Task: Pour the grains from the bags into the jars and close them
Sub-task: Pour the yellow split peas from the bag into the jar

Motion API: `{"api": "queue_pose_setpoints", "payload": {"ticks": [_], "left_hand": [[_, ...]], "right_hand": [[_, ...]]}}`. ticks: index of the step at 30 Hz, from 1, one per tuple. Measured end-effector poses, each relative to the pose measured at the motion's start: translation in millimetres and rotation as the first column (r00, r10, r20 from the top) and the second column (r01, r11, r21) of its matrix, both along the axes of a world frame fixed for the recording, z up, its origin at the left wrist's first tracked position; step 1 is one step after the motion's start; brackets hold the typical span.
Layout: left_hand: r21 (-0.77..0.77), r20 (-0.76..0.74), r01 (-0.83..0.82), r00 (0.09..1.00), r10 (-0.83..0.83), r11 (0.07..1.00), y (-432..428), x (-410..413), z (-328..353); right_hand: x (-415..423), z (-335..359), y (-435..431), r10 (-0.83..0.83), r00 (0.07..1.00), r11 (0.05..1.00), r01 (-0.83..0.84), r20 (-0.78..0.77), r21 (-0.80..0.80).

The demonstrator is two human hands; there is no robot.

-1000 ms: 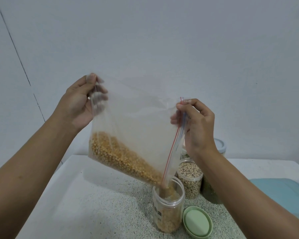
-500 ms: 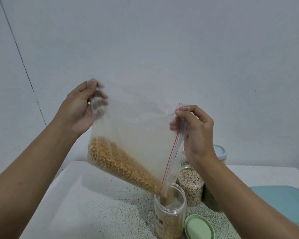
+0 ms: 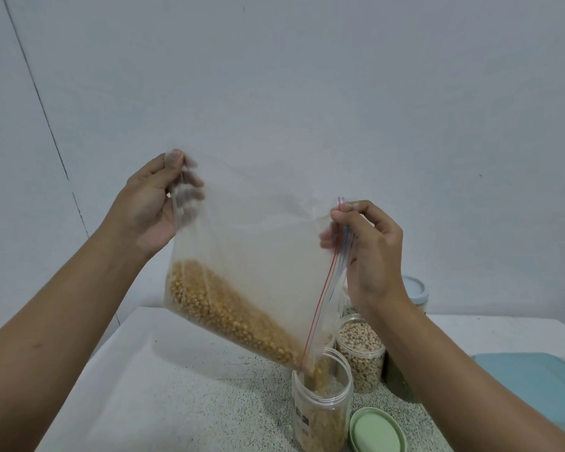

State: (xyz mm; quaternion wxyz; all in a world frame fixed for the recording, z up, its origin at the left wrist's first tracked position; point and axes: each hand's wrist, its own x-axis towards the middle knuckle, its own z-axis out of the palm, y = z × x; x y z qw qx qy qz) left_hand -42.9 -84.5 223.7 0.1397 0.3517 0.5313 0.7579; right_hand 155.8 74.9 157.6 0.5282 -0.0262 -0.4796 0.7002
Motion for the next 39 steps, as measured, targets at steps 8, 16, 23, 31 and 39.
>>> {"api": "queue_pose_setpoints", "payload": {"ticks": [8, 16, 23, 31, 39], "left_hand": [[-0.003, 0.016, 0.016, 1.0, -0.016, 1.0, 0.6, -1.1, -1.2], [-0.013, 0.015, 0.014, 1.0, -0.014, 1.0, 2.7, 0.5, -2.8], [-0.023, 0.005, 0.023, 1.0, -0.023, 0.999, 3.5, 0.3, -3.6], [-0.027, -0.004, 0.021, 1.0, -0.021, 0.999, 5.3, 2.4, -3.0], [-0.056, -0.013, 0.024, 1.0, -0.025, 0.998, 12.1, 3.8, -5.7]], "right_hand": [[2.6, 1.8, 0.1, -0.023, 1.0, 1.0, 0.023, 0.005, 0.015], [4.4, 0.1, 1.3, -0.043, 0.999, 0.999, 0.043, 0.012, 0.011], [5.1, -0.4, 2.8, -0.052, 0.999, 0.999, 0.052, 0.002, 0.01], [6.3, -0.8, 4.4, -0.051, 0.999, 0.999, 0.051, -0.012, 0.007], [8.4, -5.7, 10.6, -0.081, 0.997, 0.997, 0.081, 0.003, 0.003]]}}
